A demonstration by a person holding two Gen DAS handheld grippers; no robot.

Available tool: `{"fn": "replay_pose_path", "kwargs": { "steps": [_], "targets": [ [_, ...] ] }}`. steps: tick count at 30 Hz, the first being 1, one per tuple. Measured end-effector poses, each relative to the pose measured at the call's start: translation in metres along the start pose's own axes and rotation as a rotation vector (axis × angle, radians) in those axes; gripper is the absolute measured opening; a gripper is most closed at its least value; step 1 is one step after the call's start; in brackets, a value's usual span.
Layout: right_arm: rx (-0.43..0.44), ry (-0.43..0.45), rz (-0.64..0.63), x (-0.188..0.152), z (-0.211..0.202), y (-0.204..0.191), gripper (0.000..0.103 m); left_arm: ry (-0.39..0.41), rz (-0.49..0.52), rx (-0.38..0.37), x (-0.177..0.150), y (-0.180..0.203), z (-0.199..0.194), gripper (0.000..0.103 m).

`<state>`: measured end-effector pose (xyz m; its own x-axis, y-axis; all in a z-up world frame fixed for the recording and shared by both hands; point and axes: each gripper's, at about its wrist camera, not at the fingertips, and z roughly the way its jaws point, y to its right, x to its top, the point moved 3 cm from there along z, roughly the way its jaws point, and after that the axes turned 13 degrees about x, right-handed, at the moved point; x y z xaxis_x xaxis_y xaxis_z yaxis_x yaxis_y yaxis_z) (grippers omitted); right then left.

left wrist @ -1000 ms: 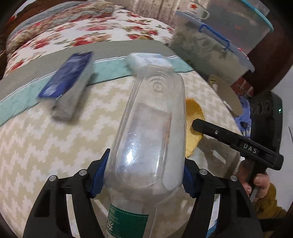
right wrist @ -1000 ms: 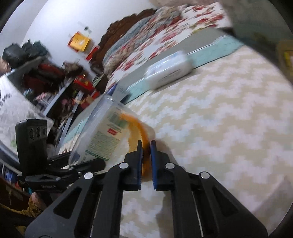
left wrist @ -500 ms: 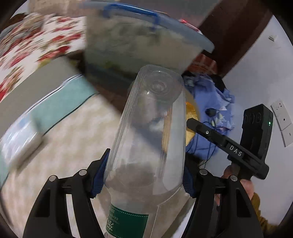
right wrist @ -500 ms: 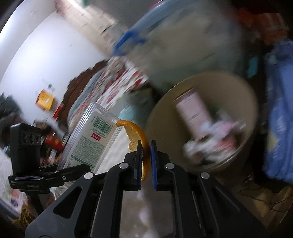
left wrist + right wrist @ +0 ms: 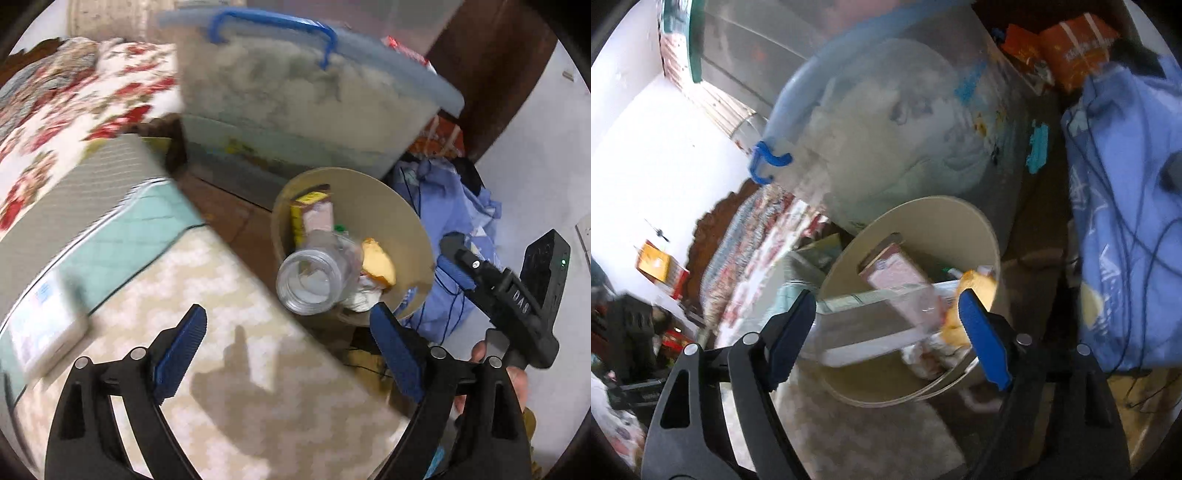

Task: Collect trash
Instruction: 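Carry the bottle and bread crust to the wastebasket and drop them in with both tools, then return both tools to the bed toward the blue box and white packet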

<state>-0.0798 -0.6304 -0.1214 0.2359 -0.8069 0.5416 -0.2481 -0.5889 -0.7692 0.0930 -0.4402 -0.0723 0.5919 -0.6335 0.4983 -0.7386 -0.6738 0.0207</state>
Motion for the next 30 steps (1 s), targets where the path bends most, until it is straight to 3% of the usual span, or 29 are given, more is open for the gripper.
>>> {"fn": "replay_pose_path", "kwargs": {
  "steps": [7,13,17,24,30],
  "targets": [
    [0.133,-0.051,0.016,-0.013,0.009,-0.037,0.08,0.101,-0.048,0.14,-0.061,-0.067,-0.054,0.09],
    [0.224,-0.197,-0.045,-0.059,0.045,-0.096,0.08,0.111,-0.183,0.247,-0.128,-0.14,-0.089,0.09],
    [0.255,-0.333,-0.075,-0.108,0.077,-0.132,0.08,0.127,-0.286,0.295,-0.171,-0.187,-0.114,0.09],
    [0.241,-0.467,-0.183,-0.178,0.108,-0.177,0.08,0.101,-0.391,0.451,-0.239,-0.239,-0.128,0.093],
    [0.171,-0.44,-0.312,-0.197,0.102,-0.192,0.08,0.041,-0.448,0.445,-0.273,-0.253,-0.115,0.094]
  ]
}}
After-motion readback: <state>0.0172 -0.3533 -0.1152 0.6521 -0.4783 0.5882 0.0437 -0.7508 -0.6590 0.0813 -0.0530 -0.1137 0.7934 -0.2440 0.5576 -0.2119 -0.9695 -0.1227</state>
